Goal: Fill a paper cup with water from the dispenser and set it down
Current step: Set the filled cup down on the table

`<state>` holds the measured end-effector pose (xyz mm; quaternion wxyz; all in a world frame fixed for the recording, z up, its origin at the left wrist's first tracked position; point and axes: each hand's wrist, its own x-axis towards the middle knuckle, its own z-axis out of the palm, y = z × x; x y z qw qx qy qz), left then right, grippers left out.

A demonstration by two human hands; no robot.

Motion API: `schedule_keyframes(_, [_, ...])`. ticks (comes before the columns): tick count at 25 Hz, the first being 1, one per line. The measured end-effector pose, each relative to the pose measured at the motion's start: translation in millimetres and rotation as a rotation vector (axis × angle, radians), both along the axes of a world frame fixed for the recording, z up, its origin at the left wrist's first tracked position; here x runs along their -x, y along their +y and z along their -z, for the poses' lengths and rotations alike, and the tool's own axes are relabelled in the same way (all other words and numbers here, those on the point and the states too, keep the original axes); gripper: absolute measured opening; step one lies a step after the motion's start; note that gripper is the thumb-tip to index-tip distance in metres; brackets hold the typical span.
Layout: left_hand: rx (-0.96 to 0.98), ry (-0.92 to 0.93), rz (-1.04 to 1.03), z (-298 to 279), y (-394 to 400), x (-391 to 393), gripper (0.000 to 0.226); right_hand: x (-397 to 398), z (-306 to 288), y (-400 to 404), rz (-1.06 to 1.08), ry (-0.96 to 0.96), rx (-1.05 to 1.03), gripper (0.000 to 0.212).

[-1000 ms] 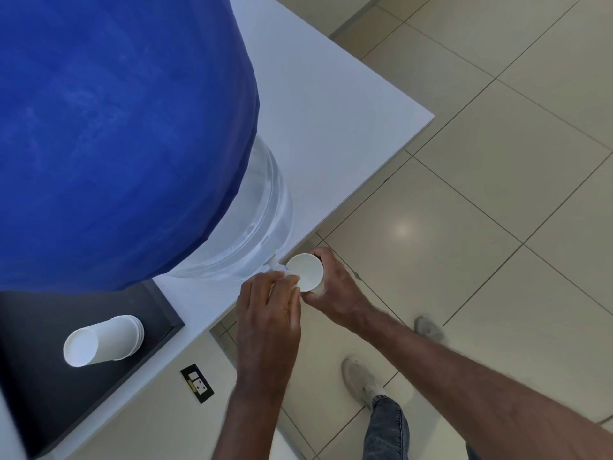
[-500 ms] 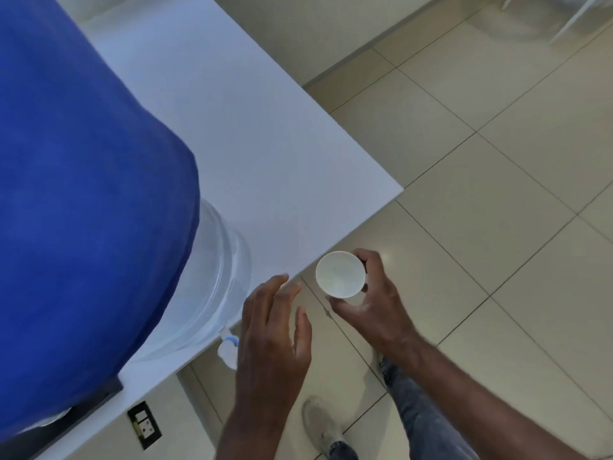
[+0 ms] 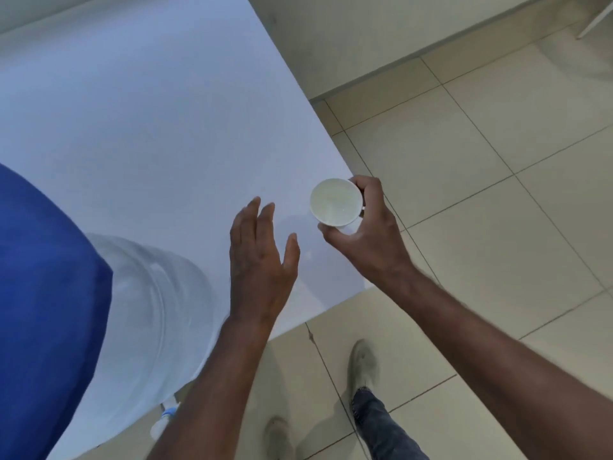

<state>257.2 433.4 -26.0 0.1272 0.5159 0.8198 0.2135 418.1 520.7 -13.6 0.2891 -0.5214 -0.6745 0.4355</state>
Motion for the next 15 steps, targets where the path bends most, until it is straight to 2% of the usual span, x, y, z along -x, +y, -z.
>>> schedule_keyframes(6, [0.121,0.162,-0.024,31.4,49.5,29.0,0.072,25.7,25.1,62.5,-0.032,-0.017,0.019,0.066])
schedule_keyframes(15, [0.180,0.230,-0.009,55.6,60.1,47.0,0.073,47.2,44.9,96.2,-0.035,-0.007,0.067,0.067])
